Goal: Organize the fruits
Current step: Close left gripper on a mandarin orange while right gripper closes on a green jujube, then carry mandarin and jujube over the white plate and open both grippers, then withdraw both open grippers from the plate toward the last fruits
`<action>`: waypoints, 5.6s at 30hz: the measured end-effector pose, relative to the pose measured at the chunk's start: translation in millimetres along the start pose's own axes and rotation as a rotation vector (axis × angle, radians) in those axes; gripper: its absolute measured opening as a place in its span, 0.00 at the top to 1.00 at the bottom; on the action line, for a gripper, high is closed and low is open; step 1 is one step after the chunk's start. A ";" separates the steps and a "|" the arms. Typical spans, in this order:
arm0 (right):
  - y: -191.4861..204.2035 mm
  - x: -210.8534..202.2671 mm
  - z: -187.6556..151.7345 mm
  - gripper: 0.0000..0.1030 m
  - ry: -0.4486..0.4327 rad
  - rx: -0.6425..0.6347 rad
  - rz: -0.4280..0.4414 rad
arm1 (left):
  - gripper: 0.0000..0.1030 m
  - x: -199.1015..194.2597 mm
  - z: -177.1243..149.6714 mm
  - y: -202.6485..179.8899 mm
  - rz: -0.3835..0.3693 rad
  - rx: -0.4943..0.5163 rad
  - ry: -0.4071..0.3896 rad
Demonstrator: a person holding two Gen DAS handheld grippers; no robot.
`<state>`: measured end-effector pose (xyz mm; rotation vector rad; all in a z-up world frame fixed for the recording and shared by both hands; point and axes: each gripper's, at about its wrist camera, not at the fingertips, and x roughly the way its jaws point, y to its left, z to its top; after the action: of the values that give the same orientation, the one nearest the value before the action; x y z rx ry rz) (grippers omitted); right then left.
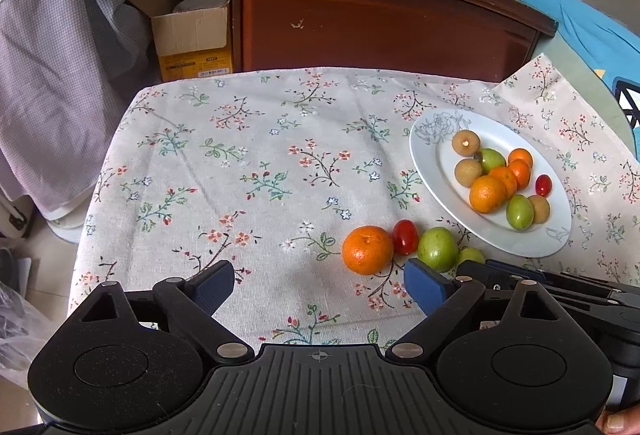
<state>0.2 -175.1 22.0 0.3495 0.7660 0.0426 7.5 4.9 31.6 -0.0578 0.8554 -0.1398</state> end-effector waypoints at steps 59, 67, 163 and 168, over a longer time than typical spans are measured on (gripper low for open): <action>7.0 -46.5 2.4 0.79 -0.047 -0.031 0.012 | 0.71 -11.6 0.0 -25.9 -0.102 0.101 -0.070; -1.5 -77.5 23.2 0.79 -0.109 -0.014 0.042 | 0.71 -41.5 11.9 -26.1 -0.149 0.102 -0.137; 7.8 -14.1 43.8 0.69 0.085 -0.098 0.118 | 0.11 -25.0 58.0 2.3 -0.066 0.016 -0.033; 16.2 -1.5 37.4 0.69 0.108 -0.120 0.102 | 0.11 -23.5 57.6 7.8 -0.038 0.004 -0.014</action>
<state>26.1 -171.0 53.2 0.2732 0.8483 0.2046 36.6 15.8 86.1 -0.0710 0.8401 -0.1763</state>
